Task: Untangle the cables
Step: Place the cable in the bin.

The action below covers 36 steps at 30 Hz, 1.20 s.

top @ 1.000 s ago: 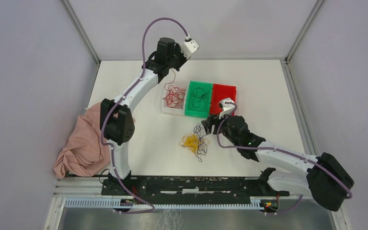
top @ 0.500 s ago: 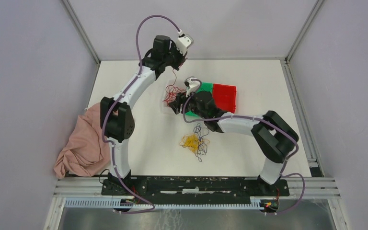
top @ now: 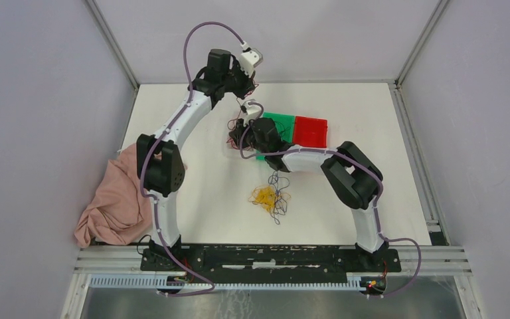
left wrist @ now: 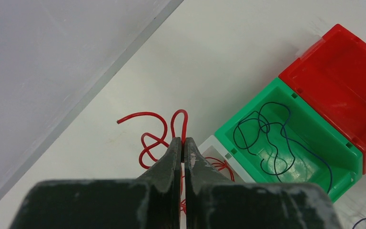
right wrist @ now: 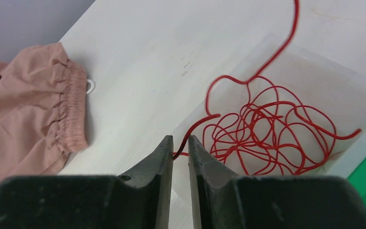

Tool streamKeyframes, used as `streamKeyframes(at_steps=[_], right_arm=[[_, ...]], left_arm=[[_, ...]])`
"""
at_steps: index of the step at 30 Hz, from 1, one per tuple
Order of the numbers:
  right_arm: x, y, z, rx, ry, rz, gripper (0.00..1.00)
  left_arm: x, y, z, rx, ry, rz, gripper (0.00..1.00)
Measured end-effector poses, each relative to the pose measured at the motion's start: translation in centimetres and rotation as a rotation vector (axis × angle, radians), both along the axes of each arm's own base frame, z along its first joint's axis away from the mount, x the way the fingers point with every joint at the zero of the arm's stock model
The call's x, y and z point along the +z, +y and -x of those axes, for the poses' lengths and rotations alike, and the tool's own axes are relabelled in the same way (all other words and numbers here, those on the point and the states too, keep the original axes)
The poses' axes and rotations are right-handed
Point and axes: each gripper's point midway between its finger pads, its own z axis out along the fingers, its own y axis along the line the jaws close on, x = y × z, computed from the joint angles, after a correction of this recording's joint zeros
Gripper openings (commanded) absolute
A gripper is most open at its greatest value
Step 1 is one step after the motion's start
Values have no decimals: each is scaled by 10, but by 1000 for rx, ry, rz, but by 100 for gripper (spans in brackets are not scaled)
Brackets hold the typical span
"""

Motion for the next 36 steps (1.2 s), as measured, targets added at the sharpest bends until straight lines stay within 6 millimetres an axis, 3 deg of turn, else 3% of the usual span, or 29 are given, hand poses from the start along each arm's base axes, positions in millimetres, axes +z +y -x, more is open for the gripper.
streamKeyframes(at_steps=[7, 13, 20, 30, 36], right_arm=[[-9, -14, -22, -127, 12, 98, 12], [-32, -21, -34, -182, 30, 182, 11], [-58, -26, -42, -213, 47, 264, 11], [-52, -32, -41, -236, 20, 252, 27], [-26, -49, -22, -250, 6, 173, 34]], left_arm=[[2, 5, 2, -3, 28, 30, 3], [13, 12, 6, -4, 36, 58, 3], [14, 29, 28, 16, 86, 80, 3], [-44, 41, 64, 69, 278, 98, 3], [-47, 33, 64, 64, 312, 153, 3]])
